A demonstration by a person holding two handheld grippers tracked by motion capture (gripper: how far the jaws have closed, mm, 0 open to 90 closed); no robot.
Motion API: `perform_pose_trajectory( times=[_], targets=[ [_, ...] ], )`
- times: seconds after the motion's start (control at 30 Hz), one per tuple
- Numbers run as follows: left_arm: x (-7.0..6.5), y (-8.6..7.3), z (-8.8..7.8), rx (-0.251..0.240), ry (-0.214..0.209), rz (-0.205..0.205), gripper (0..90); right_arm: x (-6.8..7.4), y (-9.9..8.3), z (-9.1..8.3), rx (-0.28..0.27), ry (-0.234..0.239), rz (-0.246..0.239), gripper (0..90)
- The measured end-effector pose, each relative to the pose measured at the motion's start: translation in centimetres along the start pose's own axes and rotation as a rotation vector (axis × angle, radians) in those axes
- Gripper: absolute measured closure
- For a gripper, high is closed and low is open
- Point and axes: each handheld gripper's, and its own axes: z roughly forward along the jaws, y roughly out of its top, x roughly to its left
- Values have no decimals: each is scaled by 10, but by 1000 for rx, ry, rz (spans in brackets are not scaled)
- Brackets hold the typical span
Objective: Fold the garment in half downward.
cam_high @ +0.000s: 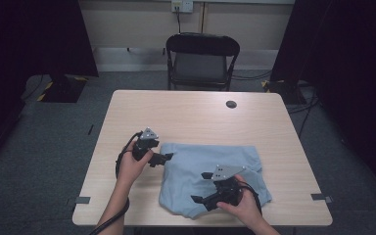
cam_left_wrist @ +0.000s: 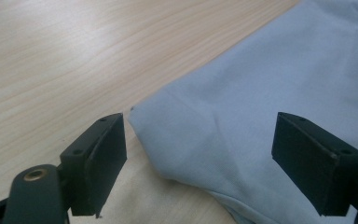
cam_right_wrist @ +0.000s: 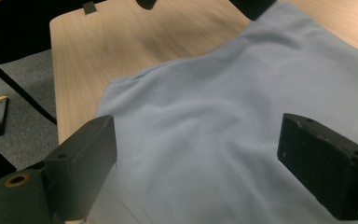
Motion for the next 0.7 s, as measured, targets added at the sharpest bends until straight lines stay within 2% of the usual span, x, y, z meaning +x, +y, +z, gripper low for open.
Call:
perform_pose_trajectory(
  times=[0.17, 0.7],
  targets=[
    [0, 2, 3, 6, 8, -1, 175, 9, 6, 11, 5, 25, -16, 114],
    [7, 2, 13, 16, 17, -23, 180, 23, 12, 35, 36, 47, -45, 115]
  ],
)
